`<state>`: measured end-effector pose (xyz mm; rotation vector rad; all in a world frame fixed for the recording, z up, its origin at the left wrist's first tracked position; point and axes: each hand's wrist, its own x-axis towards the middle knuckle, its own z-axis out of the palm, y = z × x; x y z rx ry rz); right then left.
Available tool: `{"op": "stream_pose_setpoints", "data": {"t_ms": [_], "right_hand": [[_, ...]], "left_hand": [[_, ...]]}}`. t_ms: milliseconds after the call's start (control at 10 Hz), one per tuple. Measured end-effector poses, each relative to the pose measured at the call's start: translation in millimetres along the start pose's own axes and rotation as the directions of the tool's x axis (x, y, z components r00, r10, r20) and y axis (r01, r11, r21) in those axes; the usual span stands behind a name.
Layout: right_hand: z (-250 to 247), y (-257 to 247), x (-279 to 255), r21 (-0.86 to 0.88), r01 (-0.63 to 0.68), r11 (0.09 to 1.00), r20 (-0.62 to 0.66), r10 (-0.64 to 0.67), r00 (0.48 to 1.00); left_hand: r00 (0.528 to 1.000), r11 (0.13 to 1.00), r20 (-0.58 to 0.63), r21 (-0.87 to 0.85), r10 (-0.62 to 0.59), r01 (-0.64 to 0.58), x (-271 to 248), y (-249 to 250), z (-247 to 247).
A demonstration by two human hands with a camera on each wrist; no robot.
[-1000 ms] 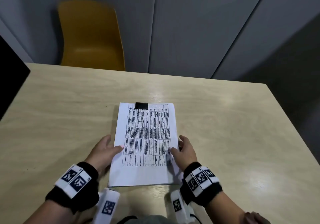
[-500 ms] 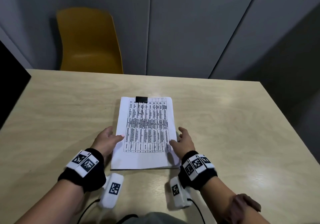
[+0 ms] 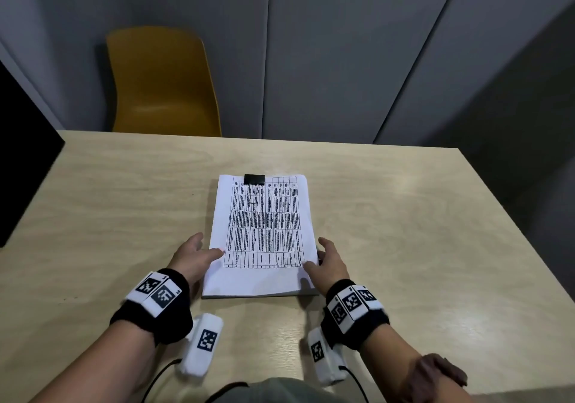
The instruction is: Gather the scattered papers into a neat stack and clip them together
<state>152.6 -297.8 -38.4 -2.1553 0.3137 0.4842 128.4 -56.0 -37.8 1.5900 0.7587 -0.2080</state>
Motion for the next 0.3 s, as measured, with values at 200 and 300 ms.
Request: {"op": "stream_pose_setpoints", "data": {"t_ms": [200,300], "right_hand": [[-10.4,9.9,-9.1,-0.046,0.063,0.997,-0.014,-0.064,0.998],[-17.1,27.5,-26.8,-0.139,0.168,0.976,-0.061,-0.178,0.982]], "left_hand": [[0.999,0.999,-0.002,-0.024,0.045,-0.045,-13.9,4.9,-7.2],[0.993,0.993,0.015,0.006,0.116,-0.116,-33.3,4.0,-14.9]]}}
